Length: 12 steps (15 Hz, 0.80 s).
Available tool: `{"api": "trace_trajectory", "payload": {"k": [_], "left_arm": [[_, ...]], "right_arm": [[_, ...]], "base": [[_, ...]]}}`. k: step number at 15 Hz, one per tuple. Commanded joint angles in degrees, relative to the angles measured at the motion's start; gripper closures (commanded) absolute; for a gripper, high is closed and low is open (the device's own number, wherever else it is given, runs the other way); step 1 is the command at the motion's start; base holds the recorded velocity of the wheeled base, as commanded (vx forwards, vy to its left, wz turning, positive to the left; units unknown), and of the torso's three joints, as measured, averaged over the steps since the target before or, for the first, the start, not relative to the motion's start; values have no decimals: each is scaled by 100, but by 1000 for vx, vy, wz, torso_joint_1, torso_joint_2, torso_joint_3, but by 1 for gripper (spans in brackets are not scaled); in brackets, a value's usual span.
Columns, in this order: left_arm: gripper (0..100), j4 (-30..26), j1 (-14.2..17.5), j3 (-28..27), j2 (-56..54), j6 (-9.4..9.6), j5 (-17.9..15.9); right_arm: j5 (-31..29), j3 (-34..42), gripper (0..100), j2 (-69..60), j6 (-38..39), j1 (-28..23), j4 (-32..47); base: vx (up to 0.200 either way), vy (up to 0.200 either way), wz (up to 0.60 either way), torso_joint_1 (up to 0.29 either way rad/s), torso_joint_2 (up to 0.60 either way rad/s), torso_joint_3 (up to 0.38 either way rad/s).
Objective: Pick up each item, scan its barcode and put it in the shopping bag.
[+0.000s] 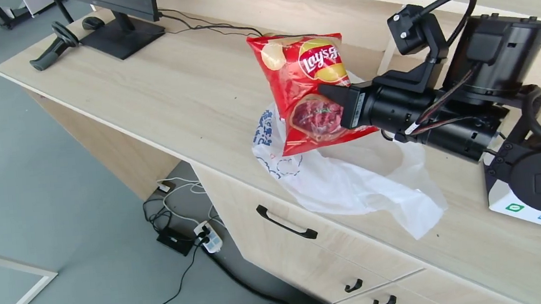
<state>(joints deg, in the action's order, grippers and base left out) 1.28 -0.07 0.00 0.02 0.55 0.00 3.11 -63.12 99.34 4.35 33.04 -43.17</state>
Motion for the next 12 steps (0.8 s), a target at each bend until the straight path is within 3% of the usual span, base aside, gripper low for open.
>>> {"api": "trace_trajectory", "payload": {"k": [1, 4, 6, 12], "left_arm": [[0, 4, -1, 0, 6, -2, 0], [0, 4, -1, 0, 6, -2, 0], [0, 4, -1, 0, 6, -2, 0], [0, 4, -1, 0, 6, -2, 0]], "right_arm": [[-91, -192, 100, 59, 83, -122, -16], [-188, -113, 100, 24, -110, -544, -175], [-284, -77, 100, 41, -752, -799, -456], [-249, 696, 100, -99, -1314, -772, -807]], "base": [[0, 0, 0, 0, 0, 0], [0, 0, 0, 0, 0, 0], [0, 0, 0, 0, 0, 0], [0, 0, 0, 0, 0, 0]]}}
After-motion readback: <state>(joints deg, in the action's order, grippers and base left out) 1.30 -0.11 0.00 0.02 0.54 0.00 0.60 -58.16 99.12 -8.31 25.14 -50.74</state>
